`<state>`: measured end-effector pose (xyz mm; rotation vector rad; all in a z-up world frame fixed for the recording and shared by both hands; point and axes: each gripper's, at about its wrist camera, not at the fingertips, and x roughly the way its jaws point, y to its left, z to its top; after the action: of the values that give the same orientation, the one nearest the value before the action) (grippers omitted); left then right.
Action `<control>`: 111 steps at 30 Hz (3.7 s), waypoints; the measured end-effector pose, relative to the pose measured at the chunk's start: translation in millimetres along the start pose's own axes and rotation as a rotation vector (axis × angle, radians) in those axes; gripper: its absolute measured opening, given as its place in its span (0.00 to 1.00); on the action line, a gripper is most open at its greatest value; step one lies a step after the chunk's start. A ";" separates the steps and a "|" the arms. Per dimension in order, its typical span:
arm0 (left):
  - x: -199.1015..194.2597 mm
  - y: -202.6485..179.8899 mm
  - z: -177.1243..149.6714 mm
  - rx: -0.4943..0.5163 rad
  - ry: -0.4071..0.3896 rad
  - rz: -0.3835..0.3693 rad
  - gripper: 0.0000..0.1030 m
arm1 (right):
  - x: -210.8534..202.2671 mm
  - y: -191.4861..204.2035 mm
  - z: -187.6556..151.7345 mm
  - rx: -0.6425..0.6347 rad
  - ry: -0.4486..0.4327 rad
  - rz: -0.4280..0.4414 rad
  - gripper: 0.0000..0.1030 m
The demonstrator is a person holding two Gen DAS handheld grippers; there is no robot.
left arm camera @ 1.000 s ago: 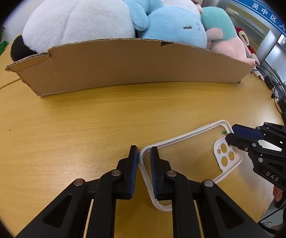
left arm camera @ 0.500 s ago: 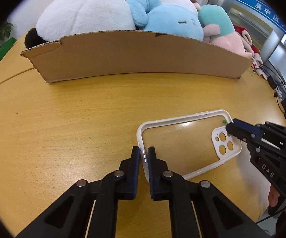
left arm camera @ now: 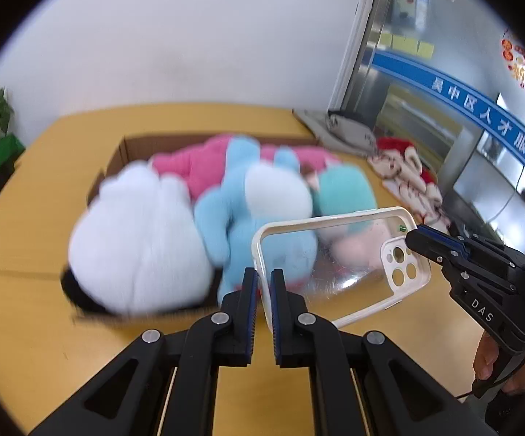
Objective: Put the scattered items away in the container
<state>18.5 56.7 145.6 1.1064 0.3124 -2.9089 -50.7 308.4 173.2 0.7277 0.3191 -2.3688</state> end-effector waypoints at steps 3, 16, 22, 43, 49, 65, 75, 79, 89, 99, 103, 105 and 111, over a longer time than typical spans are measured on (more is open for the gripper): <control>-1.4 -2.0 42.3 0.021 -0.058 0.005 0.06 | 1.3 -1.3 40.2 -0.024 -0.048 -0.021 0.11; 53.3 13.6 165.8 0.047 -0.078 0.017 0.06 | 79.3 -17.2 148.7 0.003 -0.030 -0.014 0.11; 130.3 39.1 173.9 0.003 0.045 0.013 0.06 | 158.9 -27.6 146.2 0.047 0.110 -0.005 0.11; 148.4 57.9 142.4 -0.012 0.074 0.071 0.48 | 182.4 -58.3 88.9 0.177 0.148 0.035 0.99; 61.7 37.6 84.2 0.072 -0.146 0.135 0.79 | 102.4 -42.0 30.3 0.171 0.053 0.123 1.00; 63.0 38.8 -37.8 0.095 -0.202 0.292 0.79 | 106.6 -18.2 -84.2 0.101 -0.057 -0.150 1.00; 68.3 24.7 -80.2 0.124 -0.404 0.441 0.81 | 103.7 -15.7 -88.1 0.109 -0.087 -0.145 1.00; 62.5 34.5 -82.8 0.070 -0.423 0.340 0.93 | 101.8 -13.3 -89.1 0.108 -0.088 -0.148 1.00; 69.4 29.8 -76.7 0.075 -0.391 0.366 1.00 | 101.1 -13.6 -90.2 0.108 -0.088 -0.150 1.00; 81.2 17.5 -77.8 0.115 -0.312 0.492 1.00 | 100.7 -13.7 -90.0 0.110 -0.087 -0.148 1.00; 80.2 18.6 -78.6 0.103 -0.304 0.491 1.00 | 100.9 -14.2 -89.9 0.110 -0.087 -0.149 1.00; 80.1 18.7 -78.7 0.100 -0.302 0.493 1.00 | 100.7 -14.0 -89.9 0.109 -0.087 -0.149 1.00; 81.0 19.9 -78.5 0.094 -0.297 0.491 1.00 | 101.2 -14.6 -89.8 0.109 -0.087 -0.148 1.00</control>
<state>11.0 56.8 31.3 0.6245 -0.0932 -2.6018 -87.7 304.2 42.4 0.6691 0.2148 -2.5666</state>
